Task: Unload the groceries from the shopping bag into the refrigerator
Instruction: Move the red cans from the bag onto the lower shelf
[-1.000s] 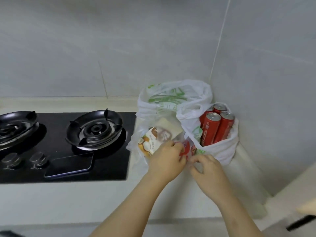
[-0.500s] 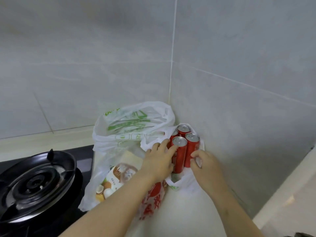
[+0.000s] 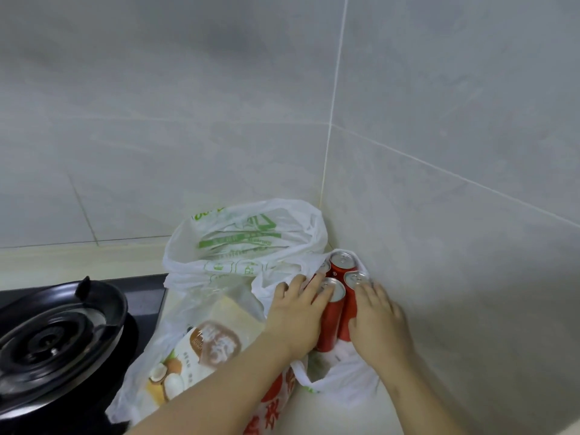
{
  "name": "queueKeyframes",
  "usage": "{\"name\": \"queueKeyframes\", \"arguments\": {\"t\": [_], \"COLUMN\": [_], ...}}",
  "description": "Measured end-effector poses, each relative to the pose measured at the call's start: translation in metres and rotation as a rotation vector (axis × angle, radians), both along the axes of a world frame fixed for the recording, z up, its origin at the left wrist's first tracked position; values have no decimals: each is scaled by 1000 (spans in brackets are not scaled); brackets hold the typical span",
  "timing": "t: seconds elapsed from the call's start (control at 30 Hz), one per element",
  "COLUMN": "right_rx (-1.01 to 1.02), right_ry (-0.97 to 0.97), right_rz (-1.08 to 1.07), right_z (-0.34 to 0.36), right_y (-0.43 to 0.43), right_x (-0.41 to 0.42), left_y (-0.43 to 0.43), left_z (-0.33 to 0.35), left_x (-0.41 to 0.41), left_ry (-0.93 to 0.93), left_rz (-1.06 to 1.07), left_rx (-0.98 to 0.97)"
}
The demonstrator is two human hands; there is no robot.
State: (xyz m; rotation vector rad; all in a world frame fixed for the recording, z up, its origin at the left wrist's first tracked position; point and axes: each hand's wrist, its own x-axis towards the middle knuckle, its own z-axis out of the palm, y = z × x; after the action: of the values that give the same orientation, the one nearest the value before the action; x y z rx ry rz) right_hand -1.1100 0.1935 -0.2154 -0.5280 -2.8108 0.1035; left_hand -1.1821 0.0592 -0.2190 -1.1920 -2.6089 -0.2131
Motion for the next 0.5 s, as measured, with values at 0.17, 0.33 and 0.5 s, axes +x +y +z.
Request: {"name": "queueKeyframes", "arguments": {"t": [0.17, 0.33, 0.5], "right_rx": [-60, -47, -166], "right_ry": [121, 98, 19], "right_rz": [15, -18, -56], "right_z": [-8, -1, 6], "right_y": [4, 5, 1], "right_x": [-3, 1, 12], "left_y": [1, 4, 2], "left_z": [11, 2, 10], "left_x": [12, 13, 16], "left_ry": [-21, 8, -79], "left_rz": [56, 44, 81], "left_rx": [69, 95, 95]}}
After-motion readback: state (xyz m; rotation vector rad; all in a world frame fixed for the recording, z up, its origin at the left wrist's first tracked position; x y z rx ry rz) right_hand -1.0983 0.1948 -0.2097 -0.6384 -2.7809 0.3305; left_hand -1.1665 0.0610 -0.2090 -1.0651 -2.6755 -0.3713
